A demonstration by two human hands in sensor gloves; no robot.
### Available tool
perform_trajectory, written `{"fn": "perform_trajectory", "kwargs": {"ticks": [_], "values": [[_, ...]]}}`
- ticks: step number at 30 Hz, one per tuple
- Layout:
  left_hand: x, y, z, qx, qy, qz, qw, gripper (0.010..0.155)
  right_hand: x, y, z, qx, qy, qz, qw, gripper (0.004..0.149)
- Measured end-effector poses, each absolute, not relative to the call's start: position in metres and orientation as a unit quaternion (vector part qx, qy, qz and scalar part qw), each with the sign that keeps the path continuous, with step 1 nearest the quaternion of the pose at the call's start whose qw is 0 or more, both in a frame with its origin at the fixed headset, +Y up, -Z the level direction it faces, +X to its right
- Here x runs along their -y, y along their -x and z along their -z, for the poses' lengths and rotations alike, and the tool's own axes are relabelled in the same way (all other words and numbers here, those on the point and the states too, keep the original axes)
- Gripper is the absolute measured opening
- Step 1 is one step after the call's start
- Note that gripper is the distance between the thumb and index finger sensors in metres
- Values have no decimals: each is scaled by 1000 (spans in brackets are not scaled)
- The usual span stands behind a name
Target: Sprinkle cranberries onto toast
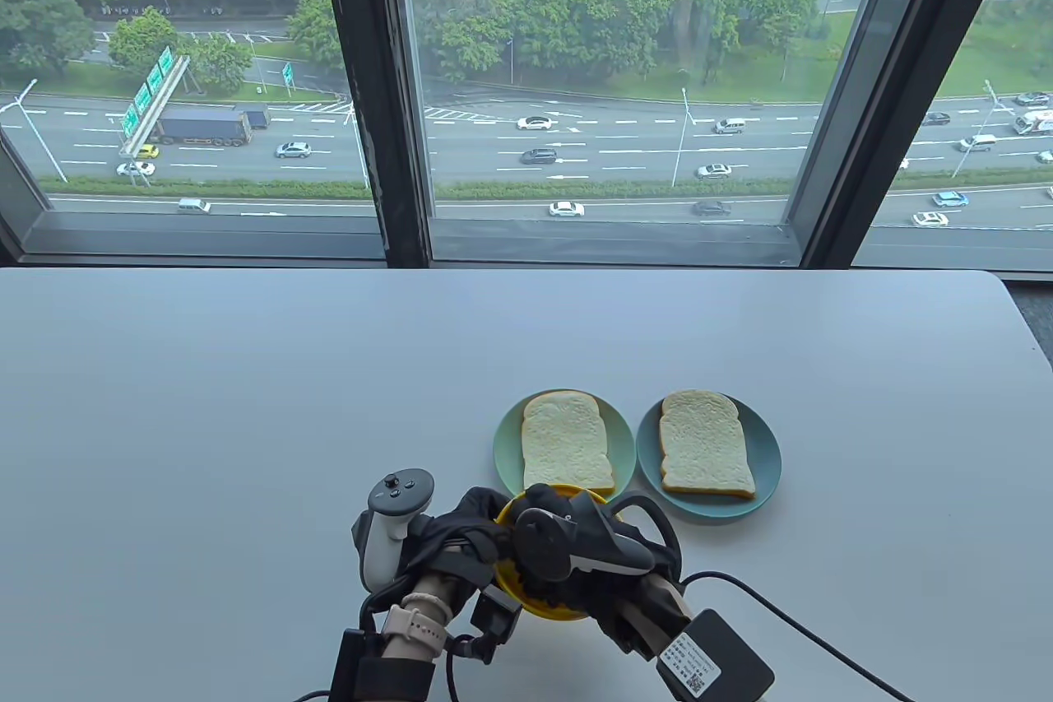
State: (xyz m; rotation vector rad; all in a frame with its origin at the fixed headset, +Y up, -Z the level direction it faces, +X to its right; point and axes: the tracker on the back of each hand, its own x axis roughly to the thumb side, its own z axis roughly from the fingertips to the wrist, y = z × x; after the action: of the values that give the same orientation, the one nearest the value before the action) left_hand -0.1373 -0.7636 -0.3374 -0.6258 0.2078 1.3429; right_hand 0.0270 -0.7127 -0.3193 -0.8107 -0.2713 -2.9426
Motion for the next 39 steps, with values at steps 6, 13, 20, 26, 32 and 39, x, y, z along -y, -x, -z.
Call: {"fn": "perform_trajectory", "kwargs": {"ticks": [6, 13, 20, 26, 32, 39], "values": [[767, 134, 337, -78, 279, -646, 706, 54, 714, -27, 327, 90, 259, 961, 37, 79], [773, 132, 336, -86, 286, -665, 684, 54, 713, -17, 334, 48, 261, 962, 61, 65], [778, 139, 336, -103, 298, -657, 685, 55, 721, -7, 337, 39, 281, 956, 74, 49], [781, 142, 336, -123, 308, -643, 690, 54, 719, -16, 341, 21, 302, 952, 42, 46], [782, 148, 337, -126, 317, -649, 680, 53, 693, -33, 347, 4, 315, 949, 10, 46], [783, 145, 337, -116, 325, -648, 679, 53, 664, -37, 364, 58, 321, 943, -62, 45]]}}
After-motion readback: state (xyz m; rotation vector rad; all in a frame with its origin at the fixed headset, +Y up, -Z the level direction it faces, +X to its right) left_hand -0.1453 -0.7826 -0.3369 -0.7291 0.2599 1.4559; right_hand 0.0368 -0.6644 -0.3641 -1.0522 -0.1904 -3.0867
